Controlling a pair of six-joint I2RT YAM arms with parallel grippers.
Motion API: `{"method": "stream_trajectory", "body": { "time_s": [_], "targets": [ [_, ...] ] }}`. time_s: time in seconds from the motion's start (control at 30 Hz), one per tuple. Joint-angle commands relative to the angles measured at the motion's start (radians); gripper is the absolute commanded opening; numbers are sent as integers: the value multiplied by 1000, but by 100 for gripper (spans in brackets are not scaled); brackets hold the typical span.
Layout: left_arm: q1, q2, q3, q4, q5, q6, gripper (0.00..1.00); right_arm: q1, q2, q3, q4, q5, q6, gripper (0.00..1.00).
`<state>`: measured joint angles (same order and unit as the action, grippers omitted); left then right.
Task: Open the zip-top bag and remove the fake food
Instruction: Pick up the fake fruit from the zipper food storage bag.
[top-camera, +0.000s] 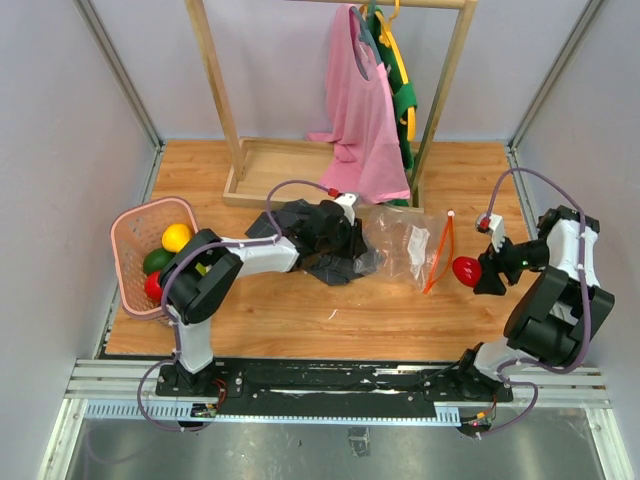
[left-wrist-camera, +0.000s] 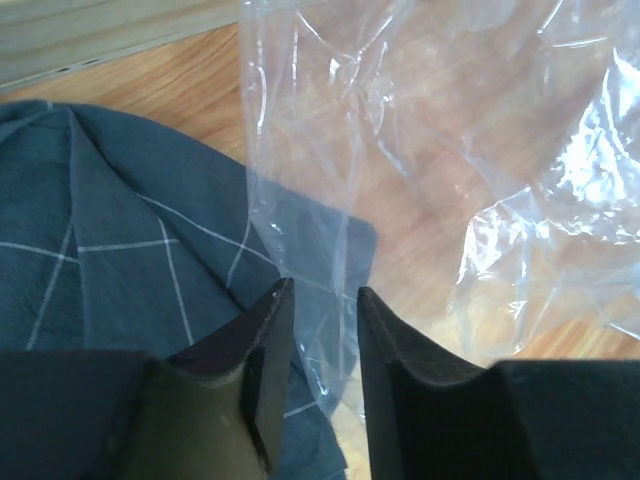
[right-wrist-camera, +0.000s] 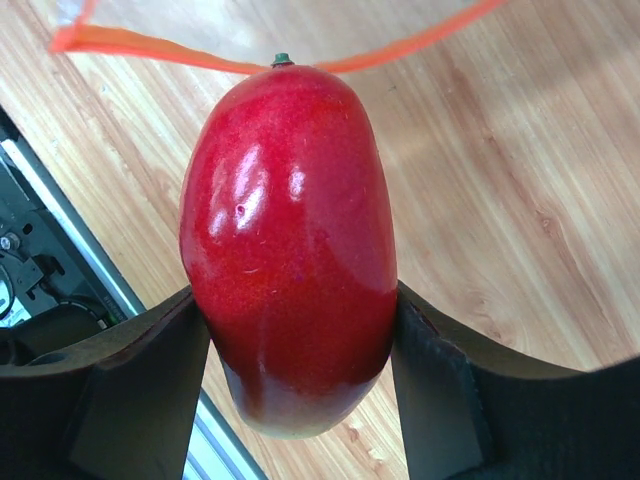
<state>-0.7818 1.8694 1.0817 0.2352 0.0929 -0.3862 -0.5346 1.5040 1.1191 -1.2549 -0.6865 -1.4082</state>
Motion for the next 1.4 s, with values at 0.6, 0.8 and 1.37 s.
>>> {"method": "stream_trajectory", "body": {
  "time_s": [0.6, 0.8, 1.37],
  "targets": [
    [97, -610, -560, 613, 96, -413, 96, 179, -200, 135, -283, -349, 22, 2],
    [91, -688, -613, 681, 129, -622, 99, 338, -263, 115, -145, -379, 195, 2],
    [-253, -574, -198, -20, -513, -810, 99, 529, -309, 64, 108, -354, 454, 2]
  ]
}}
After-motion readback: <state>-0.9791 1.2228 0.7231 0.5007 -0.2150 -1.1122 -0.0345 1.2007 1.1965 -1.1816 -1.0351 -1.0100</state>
